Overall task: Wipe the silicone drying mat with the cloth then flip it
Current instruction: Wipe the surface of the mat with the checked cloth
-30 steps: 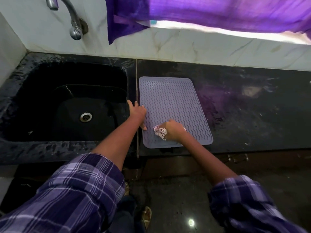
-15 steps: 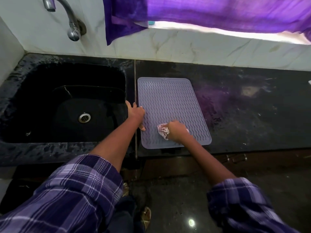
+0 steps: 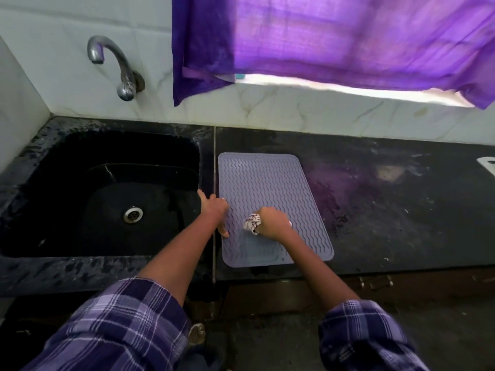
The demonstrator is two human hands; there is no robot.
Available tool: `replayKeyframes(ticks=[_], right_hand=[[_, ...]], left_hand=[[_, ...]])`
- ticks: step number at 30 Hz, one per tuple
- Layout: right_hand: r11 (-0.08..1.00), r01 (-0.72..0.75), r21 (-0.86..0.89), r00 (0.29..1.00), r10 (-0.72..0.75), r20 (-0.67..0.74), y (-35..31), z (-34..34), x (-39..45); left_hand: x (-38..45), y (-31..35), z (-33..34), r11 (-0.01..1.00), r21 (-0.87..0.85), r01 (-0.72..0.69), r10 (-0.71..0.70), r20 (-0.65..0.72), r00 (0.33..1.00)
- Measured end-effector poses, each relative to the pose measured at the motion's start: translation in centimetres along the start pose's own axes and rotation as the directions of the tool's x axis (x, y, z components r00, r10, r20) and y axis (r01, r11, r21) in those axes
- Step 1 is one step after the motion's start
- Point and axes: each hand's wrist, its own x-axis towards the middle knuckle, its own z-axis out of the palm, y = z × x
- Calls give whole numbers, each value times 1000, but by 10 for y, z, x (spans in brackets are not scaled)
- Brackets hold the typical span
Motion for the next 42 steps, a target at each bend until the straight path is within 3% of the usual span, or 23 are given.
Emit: replayKeyframes(ticks=[5, 10, 13, 17, 21, 24, 29, 34, 36, 39, 42], right_hand=[[982, -76, 175, 992, 91, -83, 8, -47, 40], [971, -51, 232, 984, 88, -156, 10, -72, 87], [987, -23, 158, 983, 52, -176, 9, -81, 123], [995, 34, -98, 970, -56, -237, 5, -81, 186], [958, 91, -271, 984, -129, -123, -5, -61, 234], [966, 47, -254, 991, -77, -113, -6, -46, 254], [967, 126, -220, 974, -162, -157, -2, -58, 262], [984, 99, -147, 987, -79, 138, -3, -69, 248], [986, 54, -157, 982, -25, 185, -1, -79, 247], [992, 32, -125, 999, -34, -13, 2, -89, 254], [964, 76, -253, 980, -119, -159, -8, -78, 255]], left_hand=[[26, -34, -27, 975, -202, -95, 81, -78, 994], [66, -52, -36, 979, -201, -38, 0, -185, 983], [91, -54, -42, 981, -193, -19, -20, -201, 979], [133, -57, -55, 978, -202, -46, 5, -202, 979], [160, -57, -61, 992, -123, -8, -5, -106, 994], [170, -58, -64, 997, -70, 18, -25, -93, 995], [171, -64, -69, 997, -79, 9, -15, -81, 997], [167, -66, -70, 996, -92, -1, -7, -93, 996], [167, -65, -68, 994, -110, -3, -8, -101, 995], [168, -65, -67, 992, -126, 0, -11, -90, 996], [167, -64, -67, 994, -113, 8, -16, -67, 998]])
